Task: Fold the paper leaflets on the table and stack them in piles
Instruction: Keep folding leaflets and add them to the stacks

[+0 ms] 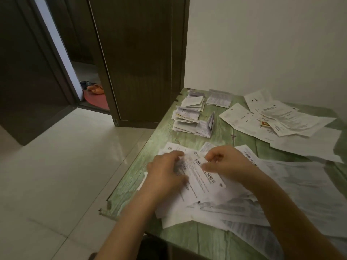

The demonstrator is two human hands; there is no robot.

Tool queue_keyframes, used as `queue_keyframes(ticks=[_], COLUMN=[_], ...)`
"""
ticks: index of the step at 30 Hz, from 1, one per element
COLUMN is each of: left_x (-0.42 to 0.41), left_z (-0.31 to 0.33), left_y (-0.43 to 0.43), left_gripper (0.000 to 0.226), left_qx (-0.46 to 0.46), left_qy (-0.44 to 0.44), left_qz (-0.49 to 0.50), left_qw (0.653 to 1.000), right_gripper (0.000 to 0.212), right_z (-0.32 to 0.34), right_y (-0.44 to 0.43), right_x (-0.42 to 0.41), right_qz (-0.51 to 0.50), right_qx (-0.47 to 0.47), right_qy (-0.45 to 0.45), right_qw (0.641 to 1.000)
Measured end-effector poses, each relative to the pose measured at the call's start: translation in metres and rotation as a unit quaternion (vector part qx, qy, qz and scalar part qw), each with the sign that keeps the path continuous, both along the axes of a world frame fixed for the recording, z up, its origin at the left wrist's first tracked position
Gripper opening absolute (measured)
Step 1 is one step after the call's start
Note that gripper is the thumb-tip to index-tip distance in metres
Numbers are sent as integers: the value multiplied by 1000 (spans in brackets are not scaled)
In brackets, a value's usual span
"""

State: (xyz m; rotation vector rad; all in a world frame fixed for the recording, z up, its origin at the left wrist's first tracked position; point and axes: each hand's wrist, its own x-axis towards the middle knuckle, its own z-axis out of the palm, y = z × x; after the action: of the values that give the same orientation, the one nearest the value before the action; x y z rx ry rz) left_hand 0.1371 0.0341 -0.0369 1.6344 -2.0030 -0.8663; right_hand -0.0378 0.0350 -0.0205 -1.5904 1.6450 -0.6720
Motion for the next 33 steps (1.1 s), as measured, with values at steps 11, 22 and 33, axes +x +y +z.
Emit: queue_keyframes(ticks=[11,22,33], left_x=[10,-2,0], left_z=[15,23,18], left_y=[-1,-1,-1], left_gripper=[12,28,20], left_qx=[41,113,211], left_qy=[325,403,381], left_qz=[119,137,125], left_qw=[937,898,891], right_gripper=[55,26,49], right_z=[2,-7,-10], right_y=[-6,-8,-7], right_x=[-15,-1,-2], right_qz=[26,-22,9], right_qx=[61,62,21], right_qy=[-383,-359,-283], right_qw=[921,931,959])
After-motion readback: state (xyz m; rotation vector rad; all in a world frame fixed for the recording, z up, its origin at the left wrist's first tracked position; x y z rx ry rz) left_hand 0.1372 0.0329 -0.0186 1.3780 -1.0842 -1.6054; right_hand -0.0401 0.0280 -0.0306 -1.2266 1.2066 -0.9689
